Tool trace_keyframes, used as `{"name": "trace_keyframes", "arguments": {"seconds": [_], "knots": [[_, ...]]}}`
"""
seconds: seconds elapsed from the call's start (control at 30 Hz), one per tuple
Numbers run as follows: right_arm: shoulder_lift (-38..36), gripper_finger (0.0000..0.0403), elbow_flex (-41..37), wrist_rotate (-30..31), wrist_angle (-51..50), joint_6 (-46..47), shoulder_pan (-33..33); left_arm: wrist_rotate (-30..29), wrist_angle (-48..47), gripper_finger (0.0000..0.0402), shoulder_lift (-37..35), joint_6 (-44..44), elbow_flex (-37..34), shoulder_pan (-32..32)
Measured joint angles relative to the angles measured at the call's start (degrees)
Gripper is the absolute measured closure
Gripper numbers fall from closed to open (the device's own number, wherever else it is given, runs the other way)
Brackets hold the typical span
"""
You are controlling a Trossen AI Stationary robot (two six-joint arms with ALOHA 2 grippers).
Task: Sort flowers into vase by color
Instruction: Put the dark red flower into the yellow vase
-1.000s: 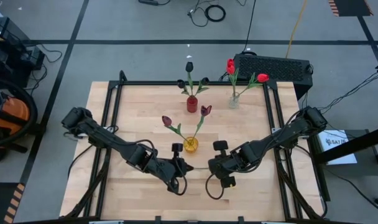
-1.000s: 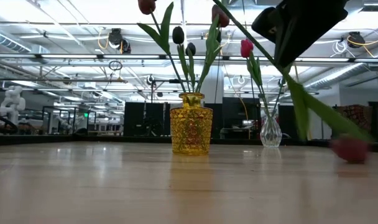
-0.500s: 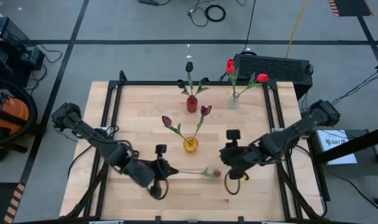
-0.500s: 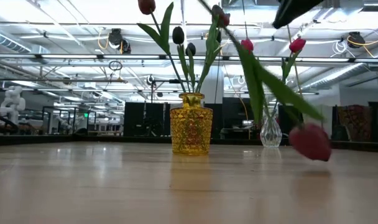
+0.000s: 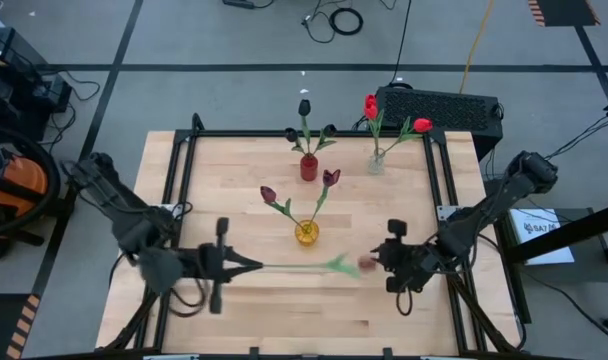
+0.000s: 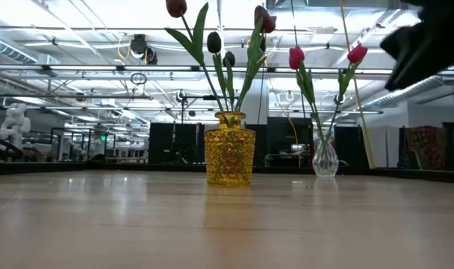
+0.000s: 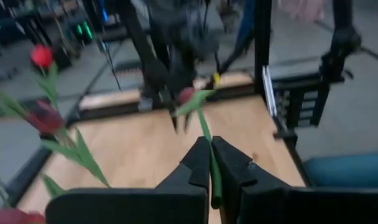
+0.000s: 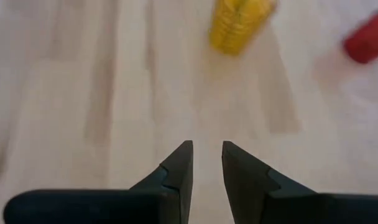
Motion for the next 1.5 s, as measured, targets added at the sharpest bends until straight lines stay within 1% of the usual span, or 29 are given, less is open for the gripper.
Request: {"name": "trace_keyframes", "arguments": {"seconds": [0.1, 0.2, 0.4, 0.43, 0.5, 0.57, 0.67, 0.77, 0.87, 0.97, 1.03, 1.23, 1.33, 1.4, 1.43, 1.5], "knots": [[0.2, 0.0325, -6.4, 1.1, 17.3, -3.3, 0.2, -3.4, 4.5, 0.0394, -1.4, 4.9, 0.0, -1.6], [1.3, 0.0326, -10.4, 2.5, 36.8, -10.1, -0.1, -6.6, 8.0, 0.0394, -1.3, 10.0, 0.0, -2.5], [3.7, 0.0322, -11.2, 2.6, 68.0, -30.0, -0.8, -11.1, 13.1, 0.0394, 0.8, 15.2, -0.3, -2.7], [4.2, 0.0319, -11.1, 2.6, 73.0, -33.4, -0.9, -12.5, 14.2, 0.0394, 1.3, 16.1, -0.5, -2.7], [5.2, 0.0304, -11.2, 2.4, 81.7, -39.3, -0.8, -15.3, 17.4, 0.0394, 2.2, 18.0, -0.6, -2.7], [5.9, 0.0283, -11.2, 2.4, 90.4, -43.3, -1.3, -17.0, 21.1, 0.0394, 3.3, 21.0, -0.6, -2.7], [6.9, 0.0243, -11.1, 1.7, 100.7, -44.5, -2.7, -17.0, 29.1, 0.0393, 5.0, 26.1, -0.6, -2.6], [7.6, 0.0205, -11.2, -2.7, 105.1, -43.7, -4.4, -16.4, 37.7, 0.0393, 6.7, 31.6, -0.6, -2.0], [8.3, 0.0179, -11.0, -6.2, 107.3, -41.5, -5.7, -13.7, 45.6, 0.0393, 8.8, 37.0, -0.6, -1.0], [9.8, 0.0167, -9.1, -8.9, 107.3, -39.9, -6.6, -9.7, 52.8, 0.0393, 10.9, 41.5, -0.6, 0.8], [11.2, 0.0166, -6.9, -9.5, 107.5, -40.2, -6.5, -8.5, 56.3, 0.0393, 12.1, 43.8, -0.6, 2.0], [14.0, 0.0165, -0.5, -9.8, 109.8, -49.0, -5.1, -4.7, 60.0, 0.0393, 14.8, 44.5, -0.6, 4.3], [14.1, 0.0165, 1.6, -9.7, 110.4, -53.2, -4.4, -4.1, 61.6, 0.0393, 16.6, 44.8, -0.6, 4.4], [14.1, 0.0166, 2.4, -9.8, 110.7, -54.8, -3.9, -1.8, 61.5, 0.0393, 17.0, 45.5, -0.6, 4.2], [14.1, 0.0168, 2.6, -10.1, 111.3, -55.6, -3.5, -1.3, 61.7, 0.0394, 17.0, 45.5, -0.6, 4.1], [14.1, 0.0179, 2.7, -12.7, 112.9, -56.8, -2.9, -1.0, 62.0, 0.0396, 17.0, 45.6, -0.6, 3.7]]}}
